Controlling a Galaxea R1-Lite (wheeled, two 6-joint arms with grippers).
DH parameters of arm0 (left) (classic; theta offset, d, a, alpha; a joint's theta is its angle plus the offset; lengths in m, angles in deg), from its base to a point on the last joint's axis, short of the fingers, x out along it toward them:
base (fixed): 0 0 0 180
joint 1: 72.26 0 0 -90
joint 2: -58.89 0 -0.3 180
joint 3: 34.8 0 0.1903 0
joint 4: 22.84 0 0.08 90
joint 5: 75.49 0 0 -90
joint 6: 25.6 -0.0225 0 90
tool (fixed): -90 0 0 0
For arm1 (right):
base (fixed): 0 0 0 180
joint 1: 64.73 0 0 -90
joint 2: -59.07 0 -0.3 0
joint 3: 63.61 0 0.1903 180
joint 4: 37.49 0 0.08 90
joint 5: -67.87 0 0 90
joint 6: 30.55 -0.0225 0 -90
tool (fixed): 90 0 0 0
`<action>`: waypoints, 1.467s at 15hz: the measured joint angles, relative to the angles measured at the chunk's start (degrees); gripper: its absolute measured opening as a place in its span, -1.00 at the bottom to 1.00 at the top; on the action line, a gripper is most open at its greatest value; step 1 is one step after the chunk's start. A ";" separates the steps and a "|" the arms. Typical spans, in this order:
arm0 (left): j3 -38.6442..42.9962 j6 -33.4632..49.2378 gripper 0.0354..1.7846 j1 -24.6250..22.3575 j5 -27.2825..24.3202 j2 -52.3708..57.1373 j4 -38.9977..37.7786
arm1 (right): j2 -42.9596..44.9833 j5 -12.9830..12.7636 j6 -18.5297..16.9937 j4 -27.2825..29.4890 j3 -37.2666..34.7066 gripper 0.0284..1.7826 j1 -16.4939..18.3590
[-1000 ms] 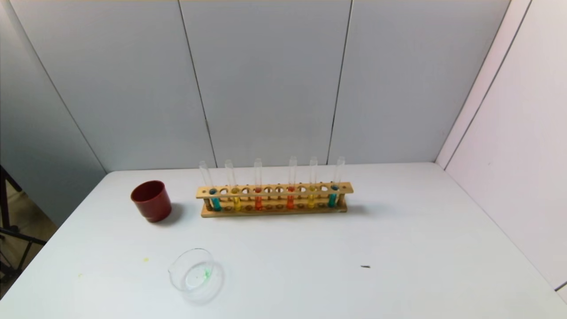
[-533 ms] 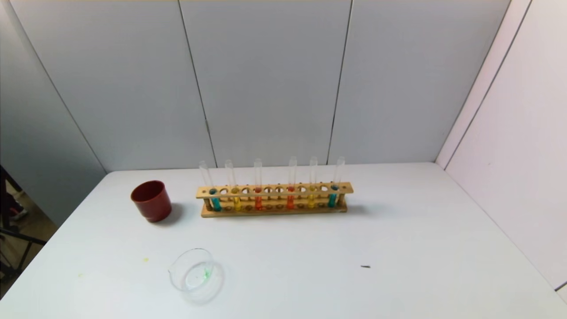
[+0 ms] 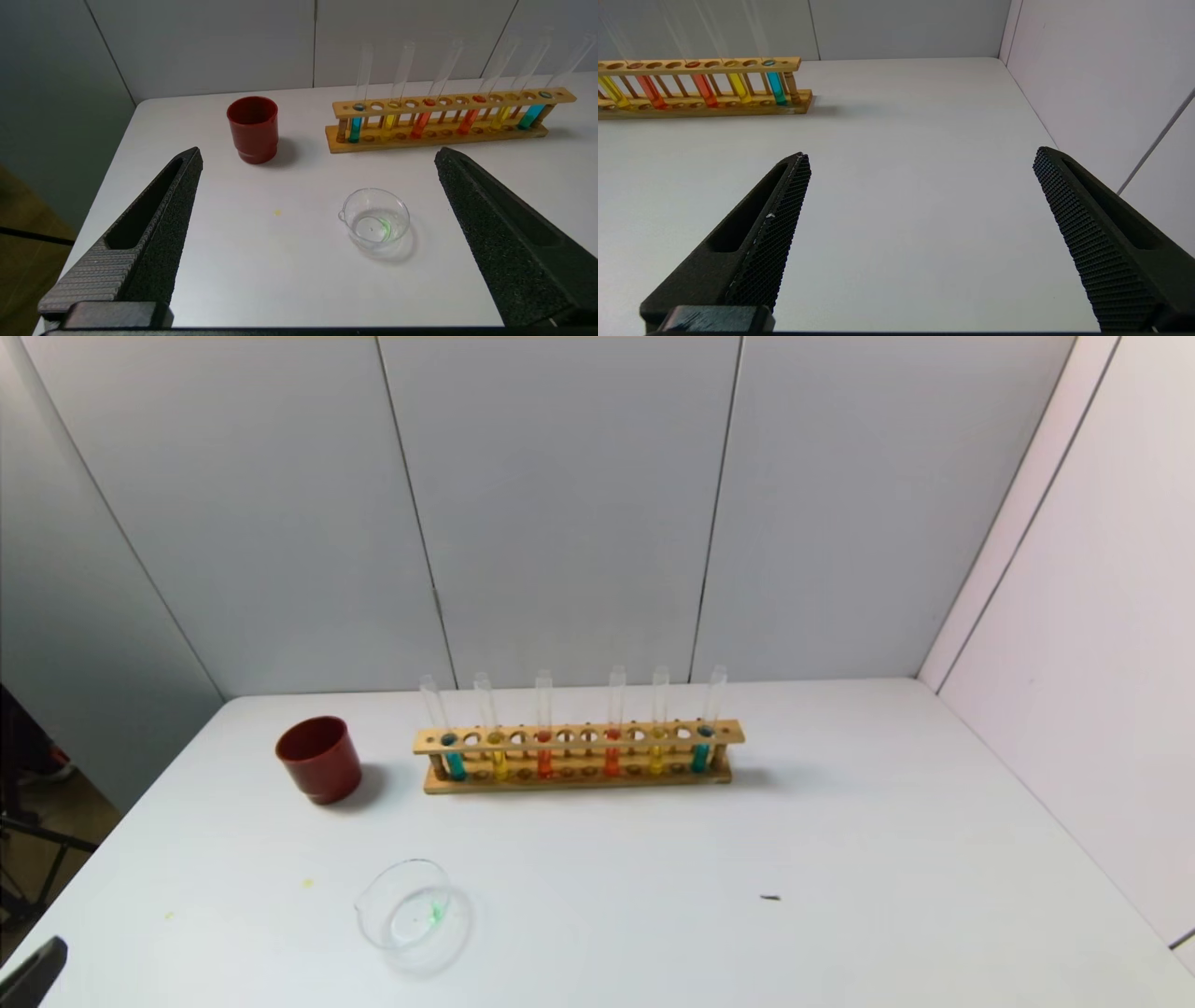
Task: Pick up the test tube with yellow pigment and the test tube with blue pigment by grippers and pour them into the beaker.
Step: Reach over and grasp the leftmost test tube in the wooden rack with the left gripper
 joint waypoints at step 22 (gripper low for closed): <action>-15.48 1.76 0.96 12.65 3.06 -67.41 -37.32 | 0.00 0.00 0.00 0.02 0.00 0.96 0.00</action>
